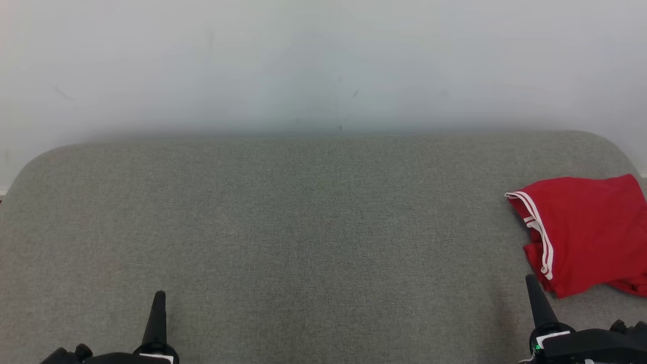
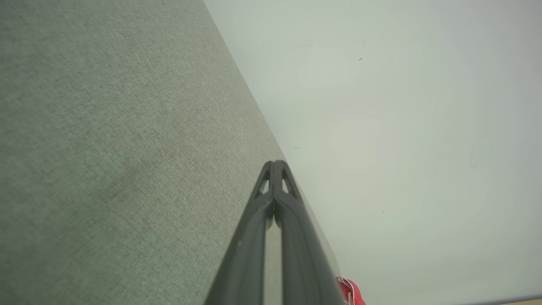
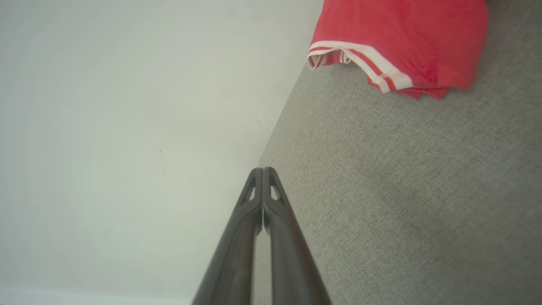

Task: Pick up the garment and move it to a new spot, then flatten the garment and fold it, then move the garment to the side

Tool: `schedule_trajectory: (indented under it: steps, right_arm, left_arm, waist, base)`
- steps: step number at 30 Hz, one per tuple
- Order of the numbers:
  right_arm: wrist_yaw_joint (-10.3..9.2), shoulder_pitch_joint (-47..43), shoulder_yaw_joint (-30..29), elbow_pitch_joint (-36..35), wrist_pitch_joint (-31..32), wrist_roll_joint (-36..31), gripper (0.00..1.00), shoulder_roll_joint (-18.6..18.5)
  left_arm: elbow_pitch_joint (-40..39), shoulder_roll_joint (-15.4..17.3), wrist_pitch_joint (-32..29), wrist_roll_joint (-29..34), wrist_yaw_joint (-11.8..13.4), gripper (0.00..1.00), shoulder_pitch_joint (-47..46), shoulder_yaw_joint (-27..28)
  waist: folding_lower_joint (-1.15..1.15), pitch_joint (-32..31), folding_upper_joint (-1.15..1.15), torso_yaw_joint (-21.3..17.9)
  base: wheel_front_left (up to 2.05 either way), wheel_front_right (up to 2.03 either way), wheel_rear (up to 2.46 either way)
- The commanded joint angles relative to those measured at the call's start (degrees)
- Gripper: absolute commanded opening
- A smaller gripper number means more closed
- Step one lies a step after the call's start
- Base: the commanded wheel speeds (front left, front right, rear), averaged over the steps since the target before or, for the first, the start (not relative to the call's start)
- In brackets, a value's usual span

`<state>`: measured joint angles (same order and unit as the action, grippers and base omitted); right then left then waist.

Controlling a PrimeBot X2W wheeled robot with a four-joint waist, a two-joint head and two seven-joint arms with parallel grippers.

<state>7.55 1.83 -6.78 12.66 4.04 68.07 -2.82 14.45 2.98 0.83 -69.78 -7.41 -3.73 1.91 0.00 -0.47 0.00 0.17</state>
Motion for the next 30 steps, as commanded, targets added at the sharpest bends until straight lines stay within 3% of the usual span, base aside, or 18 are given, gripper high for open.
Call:
schedule_trajectory:
  steps: [1, 30]
  right_arm:
    - [-0.07, 0.95, -0.28, -0.49, 0.24, 1.12, 0.0, -0.07]
    - [-0.09, 1.89, -2.17, -0.72, 1.9, 15.03, 0.0, -0.08]
  left_arm:
    - [-0.05, 0.28, -0.34, -1.07, -0.08, 0.0, -1.4, 0.14]
    - [1.49, 0.14, -4.19, -14.32, -0.11, 0.0, -4.05, 0.59]
  waist:
    - [0.0, 0.01, 0.0, 0.0]
    - [0.0, 0.45, 0.0, -0.1]
  base:
    - [0.0, 0.0, 0.0]
    - [0.0, 0.0, 0.0]
